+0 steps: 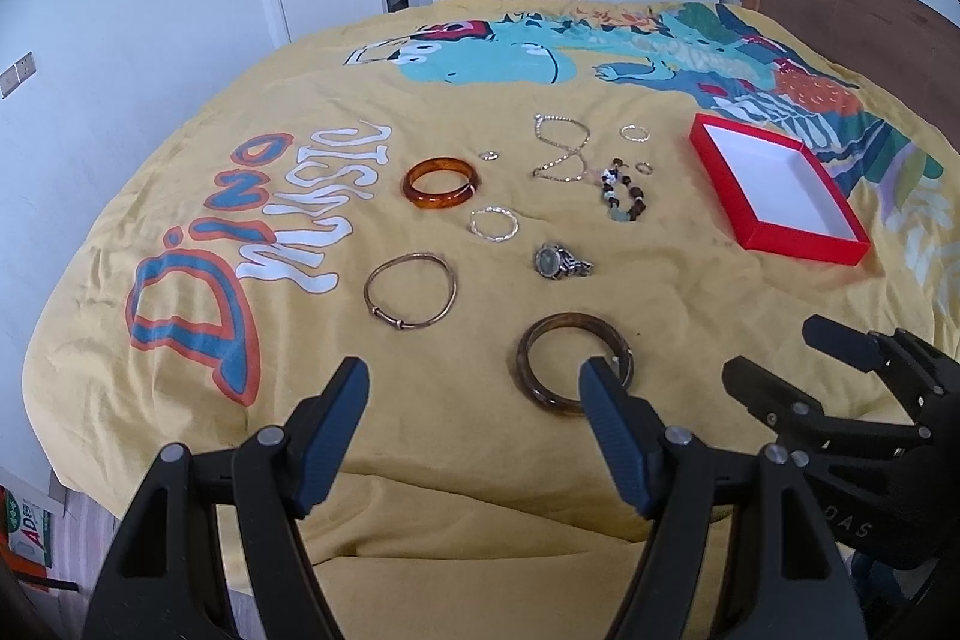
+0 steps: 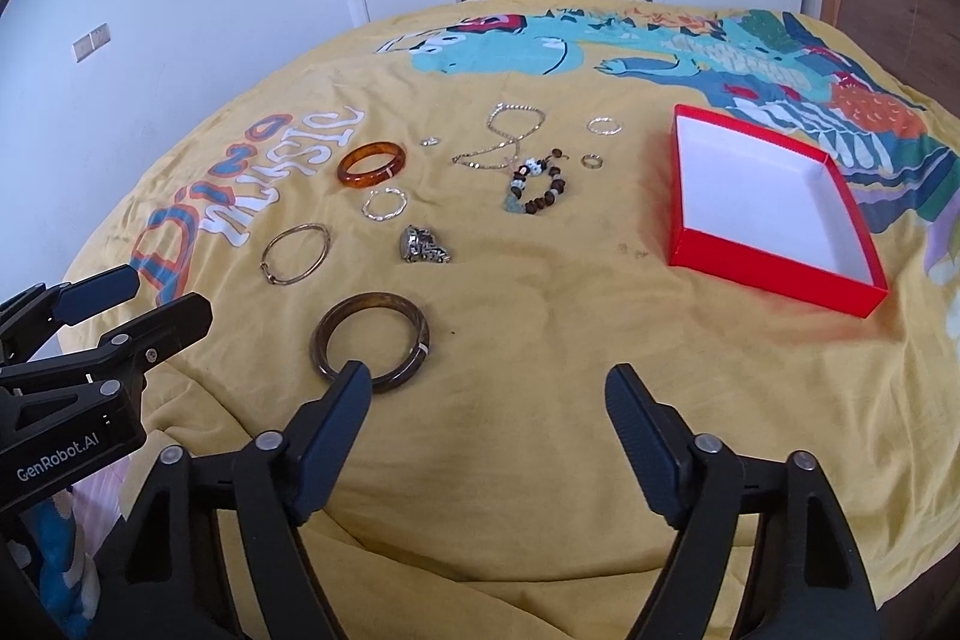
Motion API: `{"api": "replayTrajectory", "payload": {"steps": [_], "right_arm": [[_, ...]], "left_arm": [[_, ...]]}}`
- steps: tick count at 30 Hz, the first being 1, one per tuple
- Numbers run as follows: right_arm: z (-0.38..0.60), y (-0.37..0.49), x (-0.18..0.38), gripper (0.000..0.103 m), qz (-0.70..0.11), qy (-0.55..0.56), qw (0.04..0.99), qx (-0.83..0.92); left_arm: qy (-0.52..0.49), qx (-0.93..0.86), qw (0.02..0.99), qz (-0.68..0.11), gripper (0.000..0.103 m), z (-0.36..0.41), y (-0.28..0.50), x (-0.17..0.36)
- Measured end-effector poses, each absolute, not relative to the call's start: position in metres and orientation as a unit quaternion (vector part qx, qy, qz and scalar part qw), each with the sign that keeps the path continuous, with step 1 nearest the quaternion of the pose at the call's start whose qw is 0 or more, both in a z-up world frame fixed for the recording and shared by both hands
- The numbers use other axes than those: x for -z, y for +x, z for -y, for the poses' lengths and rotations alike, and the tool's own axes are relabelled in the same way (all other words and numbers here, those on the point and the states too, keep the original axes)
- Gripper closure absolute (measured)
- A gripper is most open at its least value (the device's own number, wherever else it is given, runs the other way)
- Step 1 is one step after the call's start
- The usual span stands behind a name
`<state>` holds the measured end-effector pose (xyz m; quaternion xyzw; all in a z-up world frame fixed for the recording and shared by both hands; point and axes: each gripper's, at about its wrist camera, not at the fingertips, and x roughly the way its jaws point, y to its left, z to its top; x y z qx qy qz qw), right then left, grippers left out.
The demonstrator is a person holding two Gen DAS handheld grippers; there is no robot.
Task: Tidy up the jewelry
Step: 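Grasp the silver bangle with the left tool while the right tool grasps the dark brown bangle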
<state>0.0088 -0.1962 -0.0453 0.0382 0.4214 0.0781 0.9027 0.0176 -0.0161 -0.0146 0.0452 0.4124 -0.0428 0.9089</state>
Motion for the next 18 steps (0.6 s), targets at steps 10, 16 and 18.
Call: {"api": "replayTrajectory", "payload": {"steps": [10,16,18], "right_arm": [[0.177,0.034,0.067,0.048,-0.447,0.036,0.884,-0.128],[0.163,0.052,0.080,0.050,-0.463,0.031,0.872,-0.155],[0.162,0.060,0.086,0.051,-0.471,0.034,0.867,-0.160]], "left_arm": [[0.013,0.025,0.892,-0.450,0.032,-0.015,0.045,0.041],[-0.013,-0.004,0.885,-0.465,0.032,-0.049,0.074,0.054],[-0.021,-0.012,0.883,-0.469,0.032,-0.058,0.088,0.058]]}}
